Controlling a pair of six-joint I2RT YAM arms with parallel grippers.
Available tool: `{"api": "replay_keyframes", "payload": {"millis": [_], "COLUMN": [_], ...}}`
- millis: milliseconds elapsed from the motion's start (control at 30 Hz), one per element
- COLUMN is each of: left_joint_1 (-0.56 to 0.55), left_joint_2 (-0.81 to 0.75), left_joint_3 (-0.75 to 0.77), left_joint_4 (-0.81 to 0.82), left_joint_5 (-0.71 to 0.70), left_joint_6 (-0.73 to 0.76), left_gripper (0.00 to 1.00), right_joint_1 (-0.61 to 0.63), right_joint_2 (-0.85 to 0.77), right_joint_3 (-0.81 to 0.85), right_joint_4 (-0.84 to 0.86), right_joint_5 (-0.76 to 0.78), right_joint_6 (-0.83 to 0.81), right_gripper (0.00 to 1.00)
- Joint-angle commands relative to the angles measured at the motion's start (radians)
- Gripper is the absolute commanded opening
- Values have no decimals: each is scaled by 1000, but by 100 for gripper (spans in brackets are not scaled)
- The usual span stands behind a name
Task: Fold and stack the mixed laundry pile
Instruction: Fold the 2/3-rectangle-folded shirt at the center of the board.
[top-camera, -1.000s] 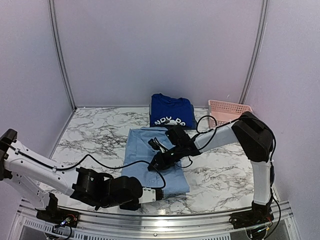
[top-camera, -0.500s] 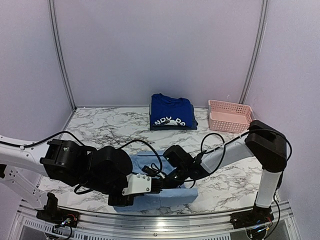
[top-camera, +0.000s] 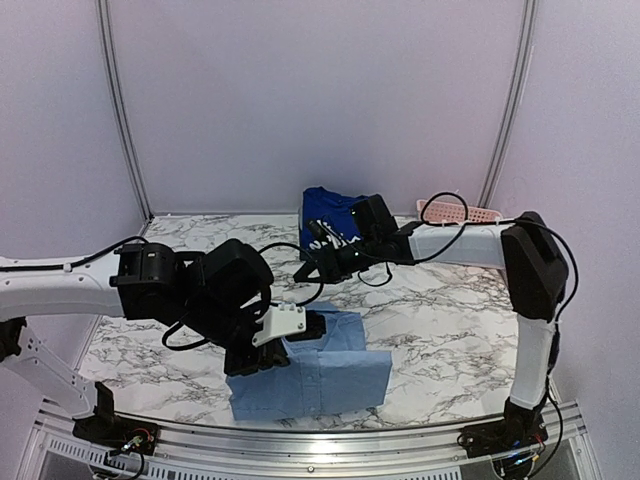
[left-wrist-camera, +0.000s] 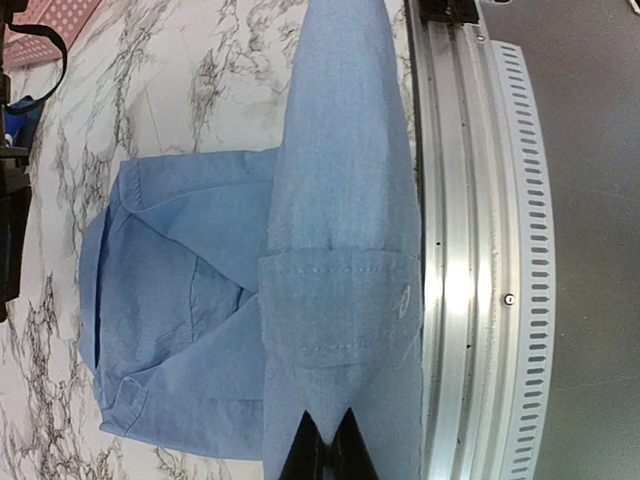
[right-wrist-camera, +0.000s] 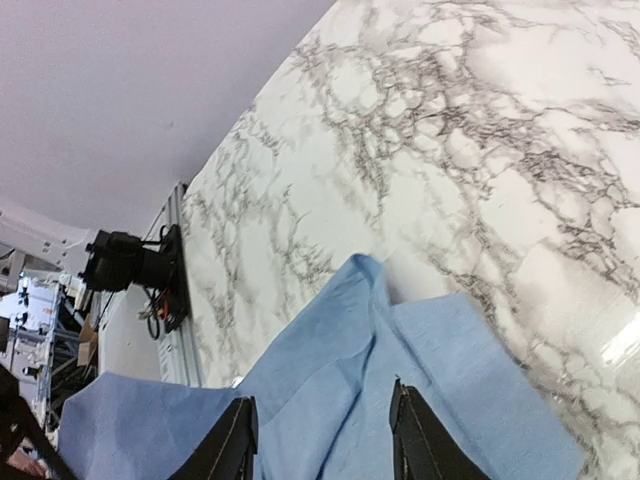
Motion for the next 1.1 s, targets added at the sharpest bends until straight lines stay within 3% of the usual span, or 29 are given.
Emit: {"api": "replay_keyframes", "payload": {"millis": [0,267,533,833,1067], "left_joint_1": [86,194,323,392,420], "left_joint_2": [65,220,313,368,422], "left_joint_3": [59,155,199,215,184], "left_joint_4": [3,7,32,136,221], "left_joint_5": [46,38,-2,-51,-105], "left_joint_6": [84,208,270,356,396], "left_gripper": [0,0,0,0,1], "right_joint_1": [-1,-1,1,-1,-69], "right_joint_2": [155,273,270,268,194], "right_joint_3": [131,176,103,94,130], "right_joint_4": [-181,-231,-200,-205,-225], "right_joint_5": [87,96,53,28,109], "right_joint_6": [-91,-158,-179,-197,-164], "right_gripper": [39,33,30,29,44]}}
